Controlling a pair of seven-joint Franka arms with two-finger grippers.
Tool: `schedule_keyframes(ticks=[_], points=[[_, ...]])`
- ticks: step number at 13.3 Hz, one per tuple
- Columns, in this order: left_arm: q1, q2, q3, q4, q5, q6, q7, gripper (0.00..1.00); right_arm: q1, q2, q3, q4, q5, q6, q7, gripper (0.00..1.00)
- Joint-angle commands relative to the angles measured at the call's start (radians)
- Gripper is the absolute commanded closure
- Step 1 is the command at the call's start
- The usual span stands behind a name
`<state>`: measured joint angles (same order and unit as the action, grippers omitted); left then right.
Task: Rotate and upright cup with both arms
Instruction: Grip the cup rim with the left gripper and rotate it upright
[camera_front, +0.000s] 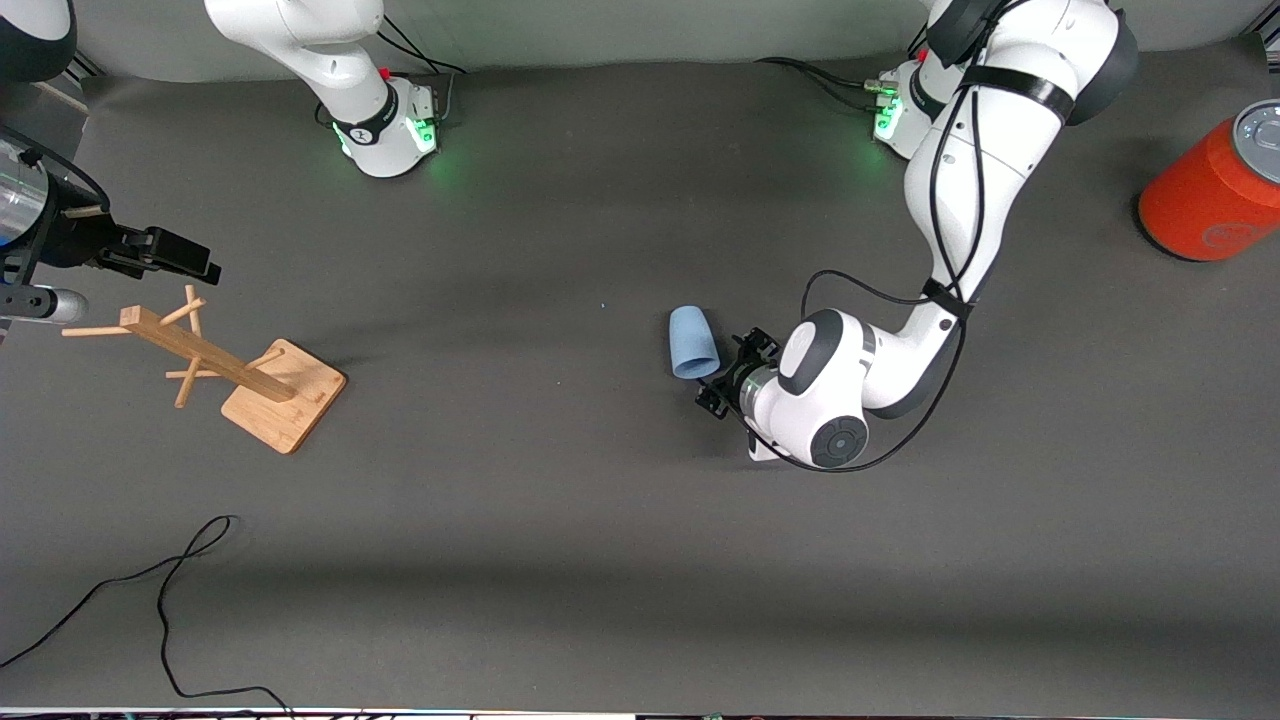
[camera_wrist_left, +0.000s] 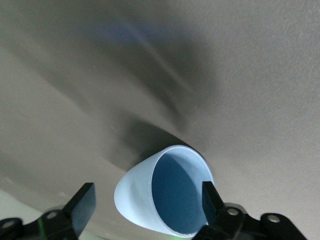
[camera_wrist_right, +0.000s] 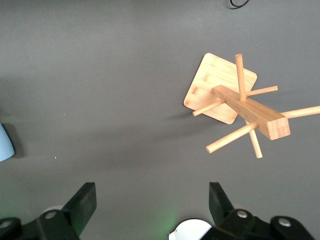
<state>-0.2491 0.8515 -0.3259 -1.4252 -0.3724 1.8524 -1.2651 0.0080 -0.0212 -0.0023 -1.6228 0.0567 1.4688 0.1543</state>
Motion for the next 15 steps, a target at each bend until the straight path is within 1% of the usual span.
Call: schedule_keyframes(ticks=[1,3,6,8,10,12,13,14,15], points=[[-0.007,0.018,0.004,0.026,-0.057,-0.035,-0.011,1.00,-0.022,-0.008,0.001,0.018,-0.021,-0.028,-0.015,0.00],[-0.009,0.034,0.004,0.025,-0.059,-0.047,-0.011,1.00,-0.020,-0.011,-0.054,0.053,-0.034,-0.067,-0.059,0.00],[-0.010,0.053,0.004,0.025,-0.063,-0.064,-0.013,1.00,-0.020,-0.002,-0.059,0.083,-0.040,-0.074,-0.076,0.00],[-0.003,0.052,0.001,0.034,-0.066,-0.090,-0.011,1.00,-0.016,0.013,-0.058,0.104,-0.069,-0.070,-0.078,0.00],[-0.001,0.050,0.001,0.072,-0.065,-0.127,-0.011,1.00,-0.011,0.027,-0.054,0.119,-0.072,-0.067,-0.078,0.00],[-0.004,0.031,0.002,0.167,-0.048,-0.229,0.041,1.00,0.001,0.035,-0.050,0.130,-0.107,-0.064,-0.076,0.00],[-0.009,0.020,0.004,0.205,-0.022,-0.267,0.077,1.00,0.003,0.052,-0.050,0.151,-0.107,-0.064,-0.075,0.00],[-0.018,0.008,-0.001,0.233,0.044,-0.269,0.102,1.00,0.004,0.062,-0.050,0.165,-0.107,-0.065,-0.070,0.00],[-0.036,-0.026,-0.015,0.238,0.140,-0.259,0.143,1.00,0.004,0.064,-0.050,0.167,-0.107,-0.068,-0.062,0.00]])
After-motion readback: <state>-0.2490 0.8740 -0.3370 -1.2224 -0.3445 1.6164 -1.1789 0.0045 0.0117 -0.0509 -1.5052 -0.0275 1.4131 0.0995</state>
